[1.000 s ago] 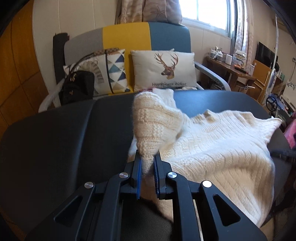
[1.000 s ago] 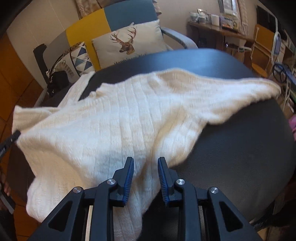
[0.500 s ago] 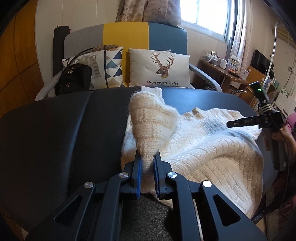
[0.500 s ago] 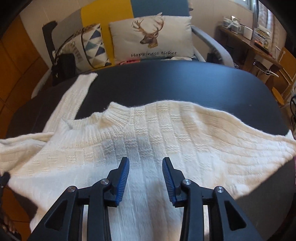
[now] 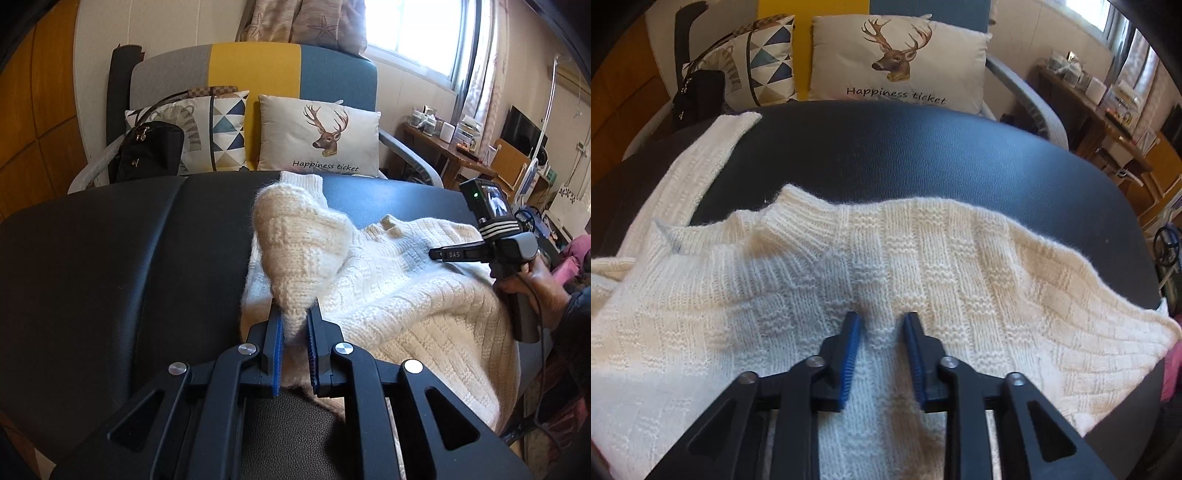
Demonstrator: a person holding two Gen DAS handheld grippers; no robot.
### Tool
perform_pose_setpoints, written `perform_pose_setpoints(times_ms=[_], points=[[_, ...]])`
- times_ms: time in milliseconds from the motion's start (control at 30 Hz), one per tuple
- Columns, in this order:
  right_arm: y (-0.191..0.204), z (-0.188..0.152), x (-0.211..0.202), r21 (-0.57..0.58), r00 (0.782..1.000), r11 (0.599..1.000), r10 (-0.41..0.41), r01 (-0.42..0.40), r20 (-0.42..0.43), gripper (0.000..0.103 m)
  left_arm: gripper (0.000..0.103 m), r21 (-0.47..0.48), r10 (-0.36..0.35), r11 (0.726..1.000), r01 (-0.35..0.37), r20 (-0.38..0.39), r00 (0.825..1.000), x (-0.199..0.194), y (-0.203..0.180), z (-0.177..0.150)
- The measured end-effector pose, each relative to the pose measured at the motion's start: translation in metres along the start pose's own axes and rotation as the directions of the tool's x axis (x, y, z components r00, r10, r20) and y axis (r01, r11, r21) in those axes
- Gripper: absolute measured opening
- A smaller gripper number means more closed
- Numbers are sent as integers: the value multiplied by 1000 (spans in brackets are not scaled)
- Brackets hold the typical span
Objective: Fold clothes
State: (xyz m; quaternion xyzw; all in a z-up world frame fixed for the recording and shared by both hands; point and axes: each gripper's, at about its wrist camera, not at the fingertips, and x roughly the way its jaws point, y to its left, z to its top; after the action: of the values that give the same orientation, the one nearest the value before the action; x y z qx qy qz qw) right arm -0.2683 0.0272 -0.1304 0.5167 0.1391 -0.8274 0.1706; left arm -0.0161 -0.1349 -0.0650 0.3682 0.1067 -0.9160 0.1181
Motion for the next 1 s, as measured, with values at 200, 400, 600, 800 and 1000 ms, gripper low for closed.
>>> perform_pose_setpoints(times_ms=[200, 400, 600, 800, 1000], points=[[7, 18, 12, 19, 999, 999, -29, 28, 22, 4, 12, -54, 43, 998, -43, -3, 999, 7, 21, 12], [26, 43, 20, 20, 999, 1000, 10, -11, 50, 3, 12, -97, 176, 981, -171, 50, 983, 8, 55, 40], [27, 44, 26, 52, 999, 999, 7, -9, 42, 3, 8, -129, 259, 959, -252, 33, 965, 13, 86, 67], [4, 4, -22, 169, 980, 969, 164, -181, 109, 15, 8, -155, 219, 964, -217, -8, 976, 6, 87, 44], [-12, -84, -86, 245, 932, 902, 323, -356, 165, 20, 8, -175, 26, 984, -44, -104, 994, -4, 59, -15]])
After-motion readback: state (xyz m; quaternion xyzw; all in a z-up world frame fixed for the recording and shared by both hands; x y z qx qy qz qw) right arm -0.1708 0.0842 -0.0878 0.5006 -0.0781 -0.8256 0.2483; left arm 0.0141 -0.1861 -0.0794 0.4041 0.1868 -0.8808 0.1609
